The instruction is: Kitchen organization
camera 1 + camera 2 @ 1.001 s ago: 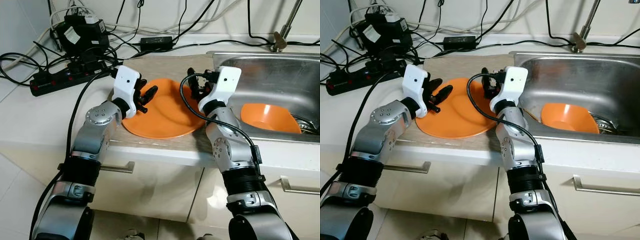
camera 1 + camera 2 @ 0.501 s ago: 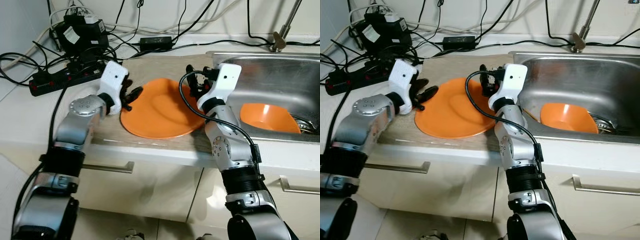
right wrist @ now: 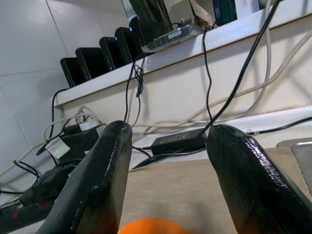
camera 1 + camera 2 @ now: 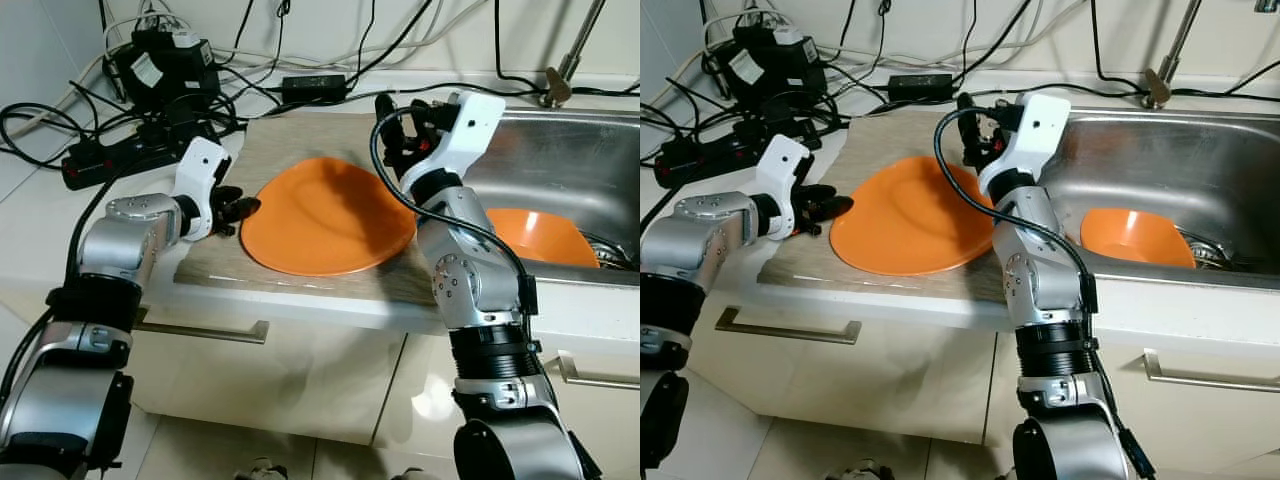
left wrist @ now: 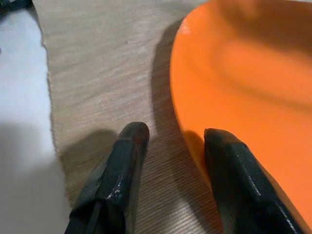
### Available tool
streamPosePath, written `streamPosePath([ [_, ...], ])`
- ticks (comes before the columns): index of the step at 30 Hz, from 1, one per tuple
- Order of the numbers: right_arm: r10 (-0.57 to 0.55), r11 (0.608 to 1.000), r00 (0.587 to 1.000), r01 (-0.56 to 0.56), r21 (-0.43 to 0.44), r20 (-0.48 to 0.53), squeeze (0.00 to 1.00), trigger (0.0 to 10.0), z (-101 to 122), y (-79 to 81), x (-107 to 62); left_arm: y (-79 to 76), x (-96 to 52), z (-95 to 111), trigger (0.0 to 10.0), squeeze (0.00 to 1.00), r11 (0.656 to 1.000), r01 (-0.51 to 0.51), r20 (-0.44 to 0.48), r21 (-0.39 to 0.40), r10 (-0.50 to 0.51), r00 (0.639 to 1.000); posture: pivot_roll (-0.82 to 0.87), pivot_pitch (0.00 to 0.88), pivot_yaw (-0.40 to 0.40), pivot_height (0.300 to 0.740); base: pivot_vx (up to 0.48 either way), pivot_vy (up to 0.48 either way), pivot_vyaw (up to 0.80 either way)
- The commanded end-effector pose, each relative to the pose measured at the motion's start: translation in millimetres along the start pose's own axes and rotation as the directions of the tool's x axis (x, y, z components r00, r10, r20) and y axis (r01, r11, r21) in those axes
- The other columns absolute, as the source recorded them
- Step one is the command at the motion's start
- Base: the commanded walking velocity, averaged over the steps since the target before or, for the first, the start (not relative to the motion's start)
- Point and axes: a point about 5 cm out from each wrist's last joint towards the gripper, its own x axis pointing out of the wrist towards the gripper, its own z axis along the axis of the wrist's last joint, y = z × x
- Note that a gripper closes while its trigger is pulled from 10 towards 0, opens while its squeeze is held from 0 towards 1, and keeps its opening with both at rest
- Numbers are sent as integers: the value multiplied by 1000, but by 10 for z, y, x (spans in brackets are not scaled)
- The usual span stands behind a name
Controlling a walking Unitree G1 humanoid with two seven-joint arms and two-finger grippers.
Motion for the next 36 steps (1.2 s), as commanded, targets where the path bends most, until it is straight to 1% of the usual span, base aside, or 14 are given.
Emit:
streamPosePath([
  [1,-2,1000,1000,2,15,-17,0,10000,-14,-15,-18,59,-42,31,10000,0,1000,-2,-3,-26,2,1000,2,0,64,715,0,0,0],
  [7,-13,1000,999,14,17,-47,0,10000,-87,-34,-62,92,-70,83,10000,0,1000,-6,9,-30,7,1000,6,0,66,715,0,0,0],
  [10,-18,1000,998,19,10,-64,0,10000,-130,-53,-86,122,-105,172,10000,0,1000,-29,35,7,29,999,7,0,64,715,0,0,0],
  [14,-19,1000,997,20,4,-71,0,10000,-144,-58,-98,135,-106,186,10000,0,992,-80,47,100,76,996,5,0,63,715,0,0,0],
  [16,-22,1000,997,22,2,-77,0,10000,-161,-64,-102,86,-87,181,10000,0,994,-67,61,91,62,996,5,0,61,715,0,0,0],
  [17,-23,1000,996,23,-8,-81,0,10000,-173,-70,-111,66,-76,186,10000,0,988,-89,77,126,80,994,5,0,58,715,0,0,0],
  [22,-21,1000,996,20,-16,-84,0,10000,-184,-68,-126,66,-86,288,10000,0,978,-146,161,148,122,979,4,0,57,715,0,0,0],
  [23,-20,1000,996,18,-25,-82,0,10000,-186,-63,-135,51,-135,426,10000,0,969,-190,249,160,146,957,1,0,61,715,0,0,0],
  [24,-20,1000,996,18,-25,-82,0,10000,-186,-63,-135,51,-135,426,10000,0,969,-190,249,160,146,957,1,0,61,715,0,0,0],
  [26,-20,999,997,17,-37,-80,0,10000,-188,-63,-145,-41,-198,553,10000,0,971,-189,337,144,131,932,0,2,64,715,0,0,0],
  [27,-25,999,996,22,-45,-83,0,10000,-201,-76,-155,-162,-265,631,10000,0,974,-174,397,144,104,912,2,5,65,715,0,0,0],
  [33,-32,998,995,27,-50,-96,0,10000,-238,-100,-165,-279,-299,624,10000,0,980,-159,430,118,94,898,15,11,57,715,0,0,0],
  [34,-31,998,995,26,-51,-98,0,10000,-245,-99,-163,-282,-287,596,10000,1000,980,-160,427,117,95,899,18,11,56,715,0,0,0],
  [36,-30,998,994,24,-53,-102,0,10000,-256,-96,-157,-296,-264,543,10000,1000,980,-161,421,113,100,901,18,12,55,715,0,0,0],
])
